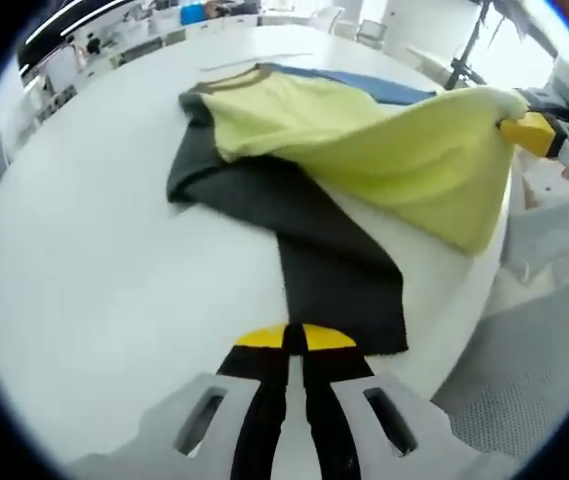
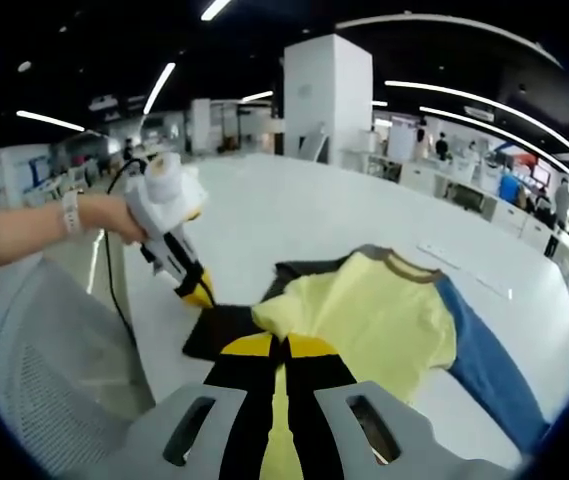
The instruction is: Fold the garment on the visible template until the final outline fits inside the template.
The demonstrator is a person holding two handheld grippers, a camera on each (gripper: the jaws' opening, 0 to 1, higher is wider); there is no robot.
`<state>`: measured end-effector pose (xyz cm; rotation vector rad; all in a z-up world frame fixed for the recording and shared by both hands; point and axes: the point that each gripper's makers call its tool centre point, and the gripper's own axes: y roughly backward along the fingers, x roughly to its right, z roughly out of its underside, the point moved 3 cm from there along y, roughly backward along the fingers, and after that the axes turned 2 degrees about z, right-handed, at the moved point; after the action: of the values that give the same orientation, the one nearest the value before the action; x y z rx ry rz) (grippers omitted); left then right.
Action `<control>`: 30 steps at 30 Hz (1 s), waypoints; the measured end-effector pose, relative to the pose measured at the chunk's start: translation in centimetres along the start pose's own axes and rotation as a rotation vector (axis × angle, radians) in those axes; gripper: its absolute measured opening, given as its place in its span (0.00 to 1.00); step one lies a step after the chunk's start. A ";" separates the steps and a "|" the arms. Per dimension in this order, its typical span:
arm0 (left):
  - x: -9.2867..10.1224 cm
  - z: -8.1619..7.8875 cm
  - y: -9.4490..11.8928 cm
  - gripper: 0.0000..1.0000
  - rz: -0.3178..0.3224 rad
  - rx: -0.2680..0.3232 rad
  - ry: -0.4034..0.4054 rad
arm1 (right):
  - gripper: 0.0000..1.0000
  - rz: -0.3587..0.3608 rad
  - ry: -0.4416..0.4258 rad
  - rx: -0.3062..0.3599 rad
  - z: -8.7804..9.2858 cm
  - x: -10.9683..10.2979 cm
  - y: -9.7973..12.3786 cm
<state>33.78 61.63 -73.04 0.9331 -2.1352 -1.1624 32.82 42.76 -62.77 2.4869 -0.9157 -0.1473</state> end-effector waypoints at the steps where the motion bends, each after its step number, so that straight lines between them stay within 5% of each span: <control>1: -0.3 0.0 0.1 0.01 -0.006 0.000 0.003 | 0.03 0.000 0.001 0.000 0.0 0.0 0.0; 30: -8.9 2.2 4.6 0.00 -0.203 0.001 0.051 | 0.03 -0.054 0.034 -0.014 -0.6 -1.8 -0.5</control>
<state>36.28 71.43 -71.27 1.1895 -2.0375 -1.2196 31.92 44.48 -62.58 2.4945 -0.8317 -0.1280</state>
